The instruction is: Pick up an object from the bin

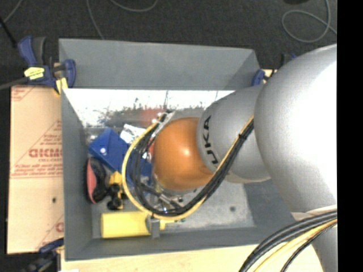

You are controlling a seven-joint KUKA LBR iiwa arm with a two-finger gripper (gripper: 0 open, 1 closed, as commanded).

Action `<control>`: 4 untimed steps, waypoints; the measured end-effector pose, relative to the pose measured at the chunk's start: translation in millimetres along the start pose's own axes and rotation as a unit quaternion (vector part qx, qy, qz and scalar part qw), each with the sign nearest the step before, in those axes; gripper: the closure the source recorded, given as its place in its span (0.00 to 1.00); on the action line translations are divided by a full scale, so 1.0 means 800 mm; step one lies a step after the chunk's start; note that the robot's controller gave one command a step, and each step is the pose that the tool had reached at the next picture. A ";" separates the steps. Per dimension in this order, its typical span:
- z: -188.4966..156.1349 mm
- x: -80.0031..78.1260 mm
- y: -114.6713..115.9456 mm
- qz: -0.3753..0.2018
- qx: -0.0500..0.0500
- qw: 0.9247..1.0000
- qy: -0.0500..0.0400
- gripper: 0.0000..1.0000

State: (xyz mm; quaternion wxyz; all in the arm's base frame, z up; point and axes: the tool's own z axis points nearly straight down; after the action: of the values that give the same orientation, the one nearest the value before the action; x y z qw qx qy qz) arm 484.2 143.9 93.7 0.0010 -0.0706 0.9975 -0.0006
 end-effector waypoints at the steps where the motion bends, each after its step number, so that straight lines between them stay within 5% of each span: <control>1: 0.026 -0.004 0.033 -0.027 -0.001 1.000 -0.004 0.00; 2: -0.005 -0.003 0.071 -0.097 0.001 0.995 0.001 0.00; 3: 0.019 -0.002 0.061 -0.101 -0.002 0.995 -0.012 0.00; 4: 0.023 -0.007 0.071 -0.074 0.002 0.997 -0.009 1.00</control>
Offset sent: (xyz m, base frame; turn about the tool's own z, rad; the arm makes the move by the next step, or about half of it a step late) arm -0.0063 0.0613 0.0063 -0.1979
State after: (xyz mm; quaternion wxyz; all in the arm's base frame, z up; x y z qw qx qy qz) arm 481.9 201.2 75.5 0.0106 -0.1441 0.9895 -0.0025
